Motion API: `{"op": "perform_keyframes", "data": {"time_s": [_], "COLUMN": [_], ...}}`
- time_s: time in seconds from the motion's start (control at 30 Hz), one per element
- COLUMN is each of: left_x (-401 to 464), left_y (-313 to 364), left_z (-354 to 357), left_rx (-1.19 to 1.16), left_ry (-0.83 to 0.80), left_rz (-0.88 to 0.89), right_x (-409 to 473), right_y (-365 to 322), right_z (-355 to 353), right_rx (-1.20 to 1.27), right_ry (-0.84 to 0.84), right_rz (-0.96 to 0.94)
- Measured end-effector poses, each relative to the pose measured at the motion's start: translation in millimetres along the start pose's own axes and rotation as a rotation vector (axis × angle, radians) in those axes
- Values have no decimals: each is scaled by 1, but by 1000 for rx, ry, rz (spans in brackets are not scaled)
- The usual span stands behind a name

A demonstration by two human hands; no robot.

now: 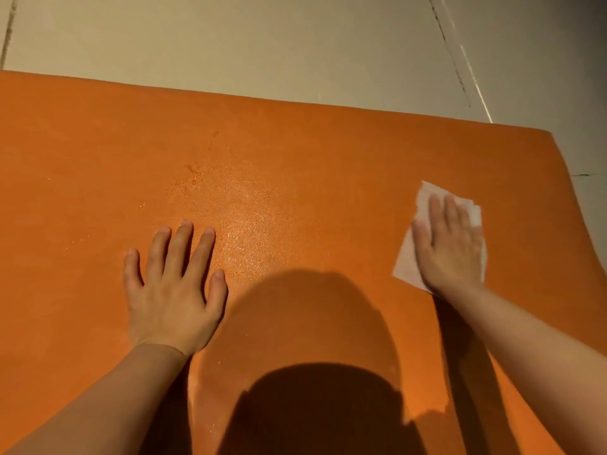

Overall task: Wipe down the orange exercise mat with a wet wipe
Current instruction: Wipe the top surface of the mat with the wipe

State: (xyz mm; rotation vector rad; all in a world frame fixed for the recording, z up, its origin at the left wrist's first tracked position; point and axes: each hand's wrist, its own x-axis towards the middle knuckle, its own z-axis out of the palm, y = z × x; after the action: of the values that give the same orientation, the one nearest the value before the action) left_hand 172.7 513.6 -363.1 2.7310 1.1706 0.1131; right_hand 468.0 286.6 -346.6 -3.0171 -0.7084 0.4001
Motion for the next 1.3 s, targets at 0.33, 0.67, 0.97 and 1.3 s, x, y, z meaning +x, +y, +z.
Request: {"op": "perform_keyframes", "data": {"time_s": [0.33,0.67,0.97,1.3], "left_x": [1,-2,27,-100], "left_y": [1,1,2,-27], "left_z": [1,-1,-84,-150], "left_rx": [-29,-78,239,379], "left_ry": [-18,-36,-546,-862], "left_rz": [18,29,182,471], "right_x": [-87,-109,-147,-233], "right_y": [-135,-74,25,-174], "right_z": [48,37,8,48], "right_rx": [12,-51,-52,-84], "right_ry": [31,-46,-176,-317], "right_rz": [-414,-404,21,-747]}}
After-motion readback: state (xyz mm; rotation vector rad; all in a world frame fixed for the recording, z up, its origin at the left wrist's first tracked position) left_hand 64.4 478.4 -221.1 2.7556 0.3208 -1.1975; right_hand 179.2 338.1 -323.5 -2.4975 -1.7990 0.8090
